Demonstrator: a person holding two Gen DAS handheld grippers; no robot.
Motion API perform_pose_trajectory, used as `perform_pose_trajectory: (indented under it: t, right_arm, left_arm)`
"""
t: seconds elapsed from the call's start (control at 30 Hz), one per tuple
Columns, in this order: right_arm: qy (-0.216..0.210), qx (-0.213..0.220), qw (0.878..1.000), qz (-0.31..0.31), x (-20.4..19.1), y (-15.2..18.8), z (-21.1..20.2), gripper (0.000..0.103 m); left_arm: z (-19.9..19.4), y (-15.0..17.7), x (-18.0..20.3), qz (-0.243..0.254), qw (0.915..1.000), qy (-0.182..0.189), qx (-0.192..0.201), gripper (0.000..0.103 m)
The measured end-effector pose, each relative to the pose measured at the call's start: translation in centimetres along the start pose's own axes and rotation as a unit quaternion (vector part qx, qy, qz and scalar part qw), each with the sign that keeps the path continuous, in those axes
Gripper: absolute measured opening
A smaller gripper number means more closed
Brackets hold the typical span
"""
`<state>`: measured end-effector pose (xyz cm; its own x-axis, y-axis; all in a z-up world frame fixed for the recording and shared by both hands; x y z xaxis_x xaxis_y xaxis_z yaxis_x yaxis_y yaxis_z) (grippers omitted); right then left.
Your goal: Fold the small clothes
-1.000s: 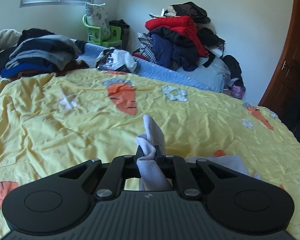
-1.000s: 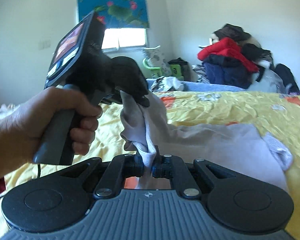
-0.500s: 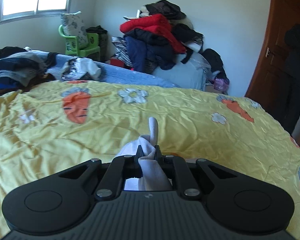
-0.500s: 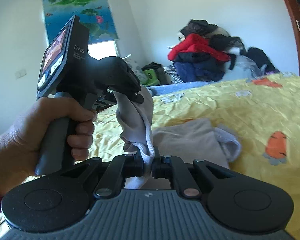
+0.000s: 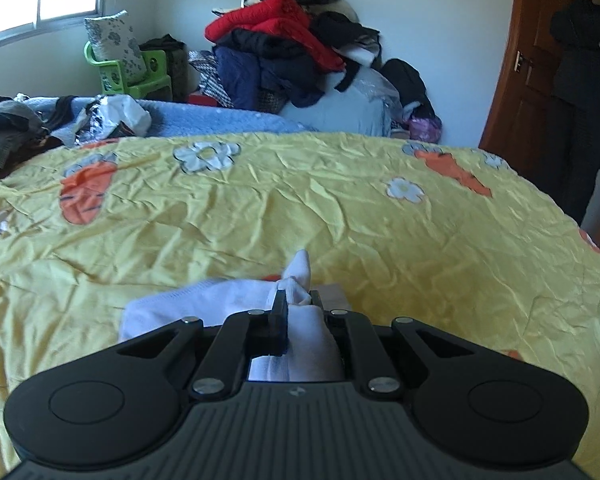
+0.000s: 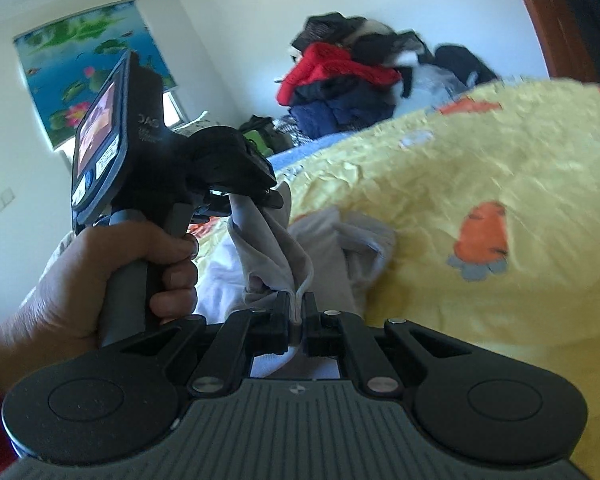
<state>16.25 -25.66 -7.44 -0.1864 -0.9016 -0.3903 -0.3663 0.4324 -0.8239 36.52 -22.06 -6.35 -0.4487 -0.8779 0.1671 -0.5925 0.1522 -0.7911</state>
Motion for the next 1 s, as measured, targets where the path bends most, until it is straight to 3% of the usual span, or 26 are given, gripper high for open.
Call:
perform_pose_trajectory:
  t: [0.2,0.53,0.57,0.63,0.67,0.7,0.8,0.9,0.93,1.0]
  right_arm:
    - [-0.008,-0.015,1.000,0.025,1.4,0.8,-0.4,0.006]
    - [-0.007,-0.027,0.999,0.032,1.9,1.6,-0.9,0.005]
    - [-0.006,-0.028,0.999,0.033,2.0,1.7,-0.9,0.005]
    - [-0.004,-0.029,0.999,0.034,2.2,1.8,-0.9,0.005]
    - [-0.003,-0.030,0.999,0.034,2.2,1.9,-0.9,0.005]
    - [-0.002,-0.029,0.999,0.036,2.2,2.0,-0.9,0.005]
    - [-0.001,-0.032,0.999,0.039,2.4,2.1,-0.7,0.005]
    - [0.002,-0.048,0.998,0.031,2.5,2.3,-0.3,0.007]
    - [0.005,-0.049,0.998,0.032,2.7,2.2,-0.4,0.021]
    - [0.012,-0.037,0.999,0.030,3.1,1.7,-0.9,0.029]
  left_arm:
    - [0.6,0.4,1.8,0.023,0.9996,0.012,-0.009,0.009]
    - [1.0,0.4,2.4,0.012,0.9997,0.018,-0.007,0.014]
    - [1.1,0.2,2.3,0.010,0.9998,0.015,-0.007,0.023]
    - [1.3,0.0,2.4,0.016,0.9998,0.006,-0.014,0.056]
    - [1.3,-0.2,2.4,0.031,0.9994,-0.009,-0.014,0.081]
    - [1.0,-0.5,2.4,0.047,0.9985,-0.027,-0.002,0.088]
    - [-0.5,-1.8,2.4,0.106,0.9892,-0.090,0.045,0.088]
    - [-1.9,-2.0,0.9,0.104,0.9864,-0.118,0.049,0.088]
    - [-2.5,-1.8,0.3,0.097,0.9871,-0.118,0.048,0.088]
    - [-3.7,-0.7,-1.2,0.085,0.9882,-0.120,0.044,0.088]
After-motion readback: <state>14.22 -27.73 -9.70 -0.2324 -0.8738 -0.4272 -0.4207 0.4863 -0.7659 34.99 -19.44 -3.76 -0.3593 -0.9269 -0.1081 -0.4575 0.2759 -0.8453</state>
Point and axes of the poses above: each gripper's, at about its wrist camera, not at the fingertips, and z roughly the way its jaws point, x to its right, y to its underside, the point moved 10 cm from there along z, roughly the way its jaws point, and after that the axes turned 6 degrees about y, right-handed, at the moved point
